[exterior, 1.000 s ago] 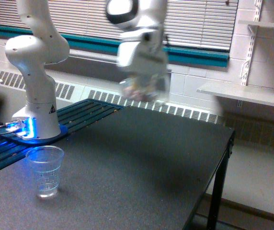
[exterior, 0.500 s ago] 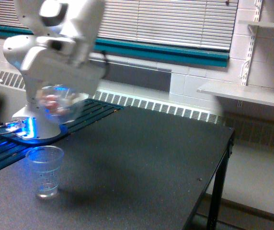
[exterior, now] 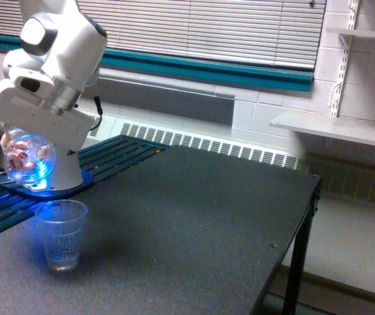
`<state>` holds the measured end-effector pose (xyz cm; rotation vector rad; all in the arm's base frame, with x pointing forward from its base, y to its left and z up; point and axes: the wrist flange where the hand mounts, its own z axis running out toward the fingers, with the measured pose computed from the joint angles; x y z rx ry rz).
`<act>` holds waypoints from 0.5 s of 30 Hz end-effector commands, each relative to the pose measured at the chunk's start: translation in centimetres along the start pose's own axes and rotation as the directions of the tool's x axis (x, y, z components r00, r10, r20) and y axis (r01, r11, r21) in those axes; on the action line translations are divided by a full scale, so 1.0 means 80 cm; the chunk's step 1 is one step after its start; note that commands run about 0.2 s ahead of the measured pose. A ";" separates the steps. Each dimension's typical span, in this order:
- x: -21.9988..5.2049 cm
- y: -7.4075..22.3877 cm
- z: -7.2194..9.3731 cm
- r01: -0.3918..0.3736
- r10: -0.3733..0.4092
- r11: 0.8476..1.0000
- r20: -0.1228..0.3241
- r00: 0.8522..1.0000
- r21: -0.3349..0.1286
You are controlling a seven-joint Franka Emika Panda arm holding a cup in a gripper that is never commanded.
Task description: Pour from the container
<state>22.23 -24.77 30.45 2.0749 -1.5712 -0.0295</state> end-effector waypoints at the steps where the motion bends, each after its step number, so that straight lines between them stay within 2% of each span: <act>1: -0.025 0.008 0.019 0.027 -0.027 0.999 0.005 1.000 -0.040; 15: -0.018 -0.001 0.021 0.029 -0.029 0.999 -0.001 1.000 -0.033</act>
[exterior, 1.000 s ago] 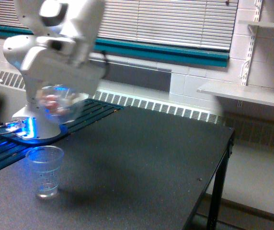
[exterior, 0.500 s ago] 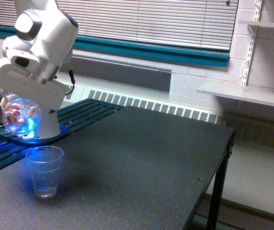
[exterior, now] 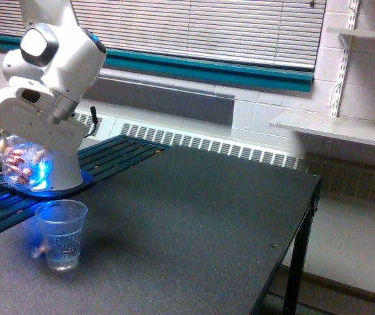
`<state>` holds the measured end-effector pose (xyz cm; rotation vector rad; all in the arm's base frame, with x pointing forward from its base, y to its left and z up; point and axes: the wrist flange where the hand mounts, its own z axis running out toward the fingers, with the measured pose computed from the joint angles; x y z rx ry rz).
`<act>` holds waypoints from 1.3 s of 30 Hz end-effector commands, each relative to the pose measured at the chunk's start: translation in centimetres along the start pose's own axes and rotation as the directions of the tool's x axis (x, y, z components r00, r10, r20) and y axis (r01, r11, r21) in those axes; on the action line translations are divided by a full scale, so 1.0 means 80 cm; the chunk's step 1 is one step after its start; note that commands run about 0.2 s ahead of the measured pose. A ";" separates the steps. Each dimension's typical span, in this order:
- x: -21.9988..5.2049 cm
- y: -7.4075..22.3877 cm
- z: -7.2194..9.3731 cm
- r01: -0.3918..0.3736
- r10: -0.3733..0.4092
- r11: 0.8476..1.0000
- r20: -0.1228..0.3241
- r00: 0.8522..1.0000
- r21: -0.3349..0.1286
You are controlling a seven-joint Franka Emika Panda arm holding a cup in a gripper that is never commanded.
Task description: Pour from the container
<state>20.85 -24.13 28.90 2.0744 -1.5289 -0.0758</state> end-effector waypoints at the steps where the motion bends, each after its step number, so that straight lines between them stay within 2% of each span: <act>1: 0.001 -0.008 0.003 -0.006 0.006 1.000 -0.008 1.000 0.007; 27: -0.002 -0.059 0.007 -0.003 0.003 0.997 0.000 1.000 0.079; 39: -0.003 -0.075 0.008 -0.007 0.007 0.995 0.003 1.000 0.095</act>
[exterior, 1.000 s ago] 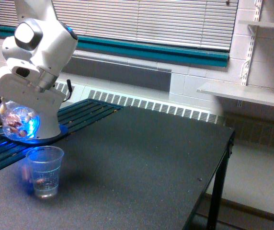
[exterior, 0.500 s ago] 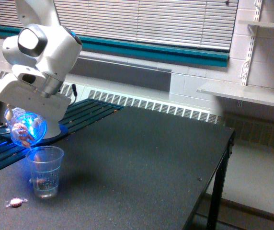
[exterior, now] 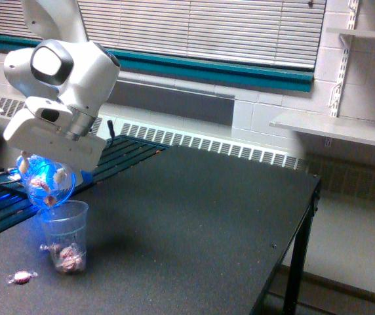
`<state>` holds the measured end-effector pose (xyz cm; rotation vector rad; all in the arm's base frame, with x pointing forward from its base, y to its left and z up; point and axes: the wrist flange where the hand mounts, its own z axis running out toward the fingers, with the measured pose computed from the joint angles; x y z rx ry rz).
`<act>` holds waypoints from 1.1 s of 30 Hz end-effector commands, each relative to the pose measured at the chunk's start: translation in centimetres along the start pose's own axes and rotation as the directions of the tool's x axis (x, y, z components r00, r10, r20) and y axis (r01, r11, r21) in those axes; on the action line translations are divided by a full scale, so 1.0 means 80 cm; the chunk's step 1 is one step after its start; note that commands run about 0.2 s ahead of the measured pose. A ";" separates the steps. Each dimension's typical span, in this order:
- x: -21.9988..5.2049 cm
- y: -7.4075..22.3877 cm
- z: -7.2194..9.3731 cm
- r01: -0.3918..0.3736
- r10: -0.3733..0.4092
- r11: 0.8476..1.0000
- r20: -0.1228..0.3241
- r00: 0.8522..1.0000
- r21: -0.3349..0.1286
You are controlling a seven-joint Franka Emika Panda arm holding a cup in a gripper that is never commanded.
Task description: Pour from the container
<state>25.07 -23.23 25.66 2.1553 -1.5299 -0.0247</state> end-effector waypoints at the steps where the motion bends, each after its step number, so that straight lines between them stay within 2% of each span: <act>1: -0.001 -0.010 -0.002 -0.034 0.034 0.999 0.002 0.999 0.016; 9: -0.003 -0.016 -0.004 -0.040 0.039 0.999 0.006 0.999 0.017; 22: 0.012 -0.018 -0.029 -0.047 0.047 0.999 -0.011 0.999 0.008; 29: 0.034 -0.015 -0.054 -0.046 0.046 0.999 -0.040 0.998 -0.011; 33: 0.050 -0.009 -0.079 -0.046 0.044 0.998 -0.064 0.997 -0.034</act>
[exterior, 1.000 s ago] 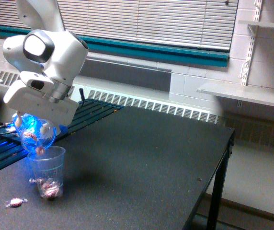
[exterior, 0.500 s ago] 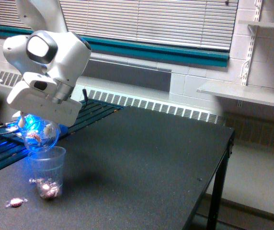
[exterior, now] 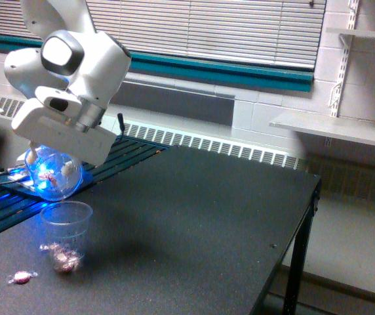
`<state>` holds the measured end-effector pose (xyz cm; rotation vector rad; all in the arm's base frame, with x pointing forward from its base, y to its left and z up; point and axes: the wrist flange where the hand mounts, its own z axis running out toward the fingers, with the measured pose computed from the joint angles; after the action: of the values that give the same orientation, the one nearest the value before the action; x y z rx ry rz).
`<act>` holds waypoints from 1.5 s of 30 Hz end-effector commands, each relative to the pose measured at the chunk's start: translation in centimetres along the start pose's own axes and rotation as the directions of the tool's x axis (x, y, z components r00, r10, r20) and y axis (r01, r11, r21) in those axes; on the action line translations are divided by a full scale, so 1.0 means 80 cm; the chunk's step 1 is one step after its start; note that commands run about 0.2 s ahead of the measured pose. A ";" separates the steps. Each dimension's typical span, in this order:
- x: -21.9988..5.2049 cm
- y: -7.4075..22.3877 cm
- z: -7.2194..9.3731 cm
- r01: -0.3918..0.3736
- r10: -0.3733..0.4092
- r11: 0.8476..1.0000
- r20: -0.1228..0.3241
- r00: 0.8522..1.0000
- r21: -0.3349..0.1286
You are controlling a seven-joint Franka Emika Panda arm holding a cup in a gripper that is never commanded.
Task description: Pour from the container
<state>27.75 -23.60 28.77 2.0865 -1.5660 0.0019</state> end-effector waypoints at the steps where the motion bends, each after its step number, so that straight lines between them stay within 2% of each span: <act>1: 0.028 0.005 -0.042 0.011 -0.011 1.000 -0.042 0.999 -0.015; 7: 0.036 0.012 -0.061 0.012 -0.015 0.999 -0.060 0.998 -0.050; 19: 0.052 0.011 -0.082 0.046 -0.055 0.994 -0.080 0.995 -0.102; 29: 0.058 -0.001 -0.087 0.076 -0.087 0.988 -0.082 0.993 -0.134; 45: 0.055 -0.007 -0.093 0.110 -0.128 0.970 -0.070 0.989 -0.215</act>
<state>31.69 -24.72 35.90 1.9783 -1.3645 -0.0967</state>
